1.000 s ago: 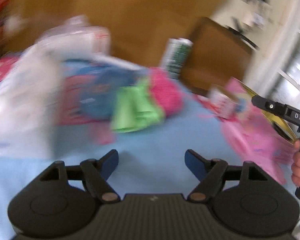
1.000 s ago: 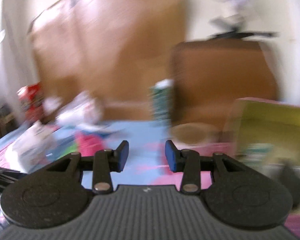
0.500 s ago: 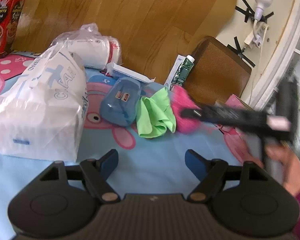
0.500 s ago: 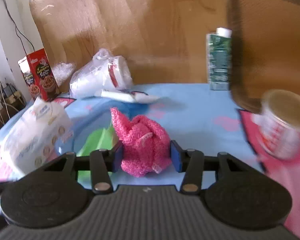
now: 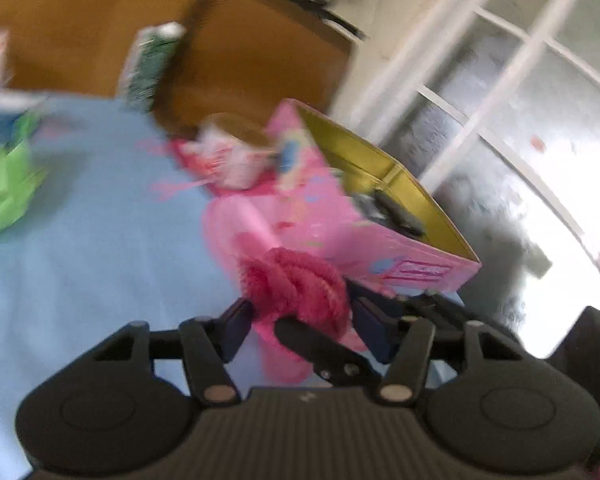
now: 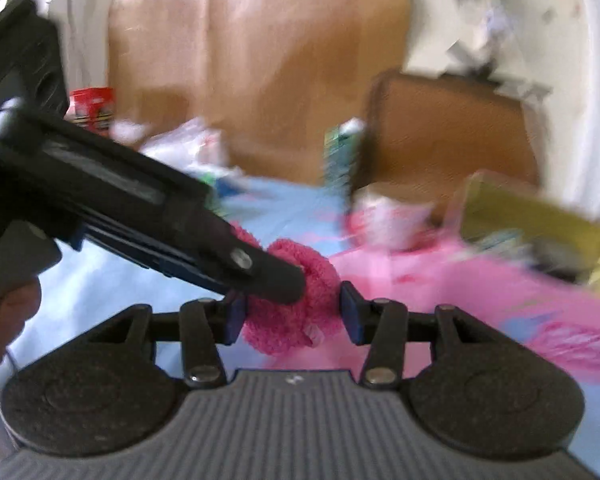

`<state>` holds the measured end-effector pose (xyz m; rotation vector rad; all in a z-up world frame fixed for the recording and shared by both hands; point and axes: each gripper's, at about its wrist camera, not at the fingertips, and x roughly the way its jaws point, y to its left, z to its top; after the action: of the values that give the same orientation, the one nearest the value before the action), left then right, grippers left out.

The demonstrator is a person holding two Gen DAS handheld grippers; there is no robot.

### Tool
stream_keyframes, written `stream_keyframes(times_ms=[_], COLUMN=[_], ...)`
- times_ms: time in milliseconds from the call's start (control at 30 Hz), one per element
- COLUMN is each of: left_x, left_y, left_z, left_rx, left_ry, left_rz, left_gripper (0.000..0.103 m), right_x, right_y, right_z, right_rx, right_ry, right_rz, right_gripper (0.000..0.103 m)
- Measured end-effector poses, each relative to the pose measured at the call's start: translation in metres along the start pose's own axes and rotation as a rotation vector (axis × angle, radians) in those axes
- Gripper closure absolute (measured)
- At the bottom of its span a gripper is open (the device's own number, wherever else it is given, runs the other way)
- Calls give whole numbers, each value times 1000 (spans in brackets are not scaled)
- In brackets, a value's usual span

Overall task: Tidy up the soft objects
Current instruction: 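Grasp the pink fluffy ball with the left gripper, then drop the pink ball into the pink tin with the left gripper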

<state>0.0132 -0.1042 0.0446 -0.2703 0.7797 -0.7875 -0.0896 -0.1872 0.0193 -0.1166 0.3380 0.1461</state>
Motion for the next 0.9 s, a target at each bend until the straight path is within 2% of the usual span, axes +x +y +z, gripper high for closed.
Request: stream_keyframes(times_ms=[200,300,400,500,600,633,700,800,900], left_x=[44,84,125,154,155,150,135,107,70], left_y=[-91,-125,-141,-143,-138,-136,-129,-115,-90], left_z=[45,55,61,65,66,66,67,71,69], left_rx=[162,219,225,201,195,187,186,181,151], left_ry=[-7,0,20,38,18,6,-28,-82,-147], left_rz=[-92,-100,-94,-67,-39,-38,-32,-21,-9], left_gripper=[48,48,47,36,27,24,21,21,21], right_x=[-35,-33,-19,4,23,27,38,32,17], right_y=[-68,-108,-144,-170,-182,-186,-194,-207,-199], right_z=[8,9,5,4,5,6,8,10,14], right_rx=[53,102,142,164,144,125,99,166,175], right_ry=[-159,-163,-138,-97,-72,-62,-34,-43,-87], right_rz=[-198,-274,-328,-354,-373,-400,-491,-493,-490], right_gripper=[52,52,51,51,46,43,43,43,43])
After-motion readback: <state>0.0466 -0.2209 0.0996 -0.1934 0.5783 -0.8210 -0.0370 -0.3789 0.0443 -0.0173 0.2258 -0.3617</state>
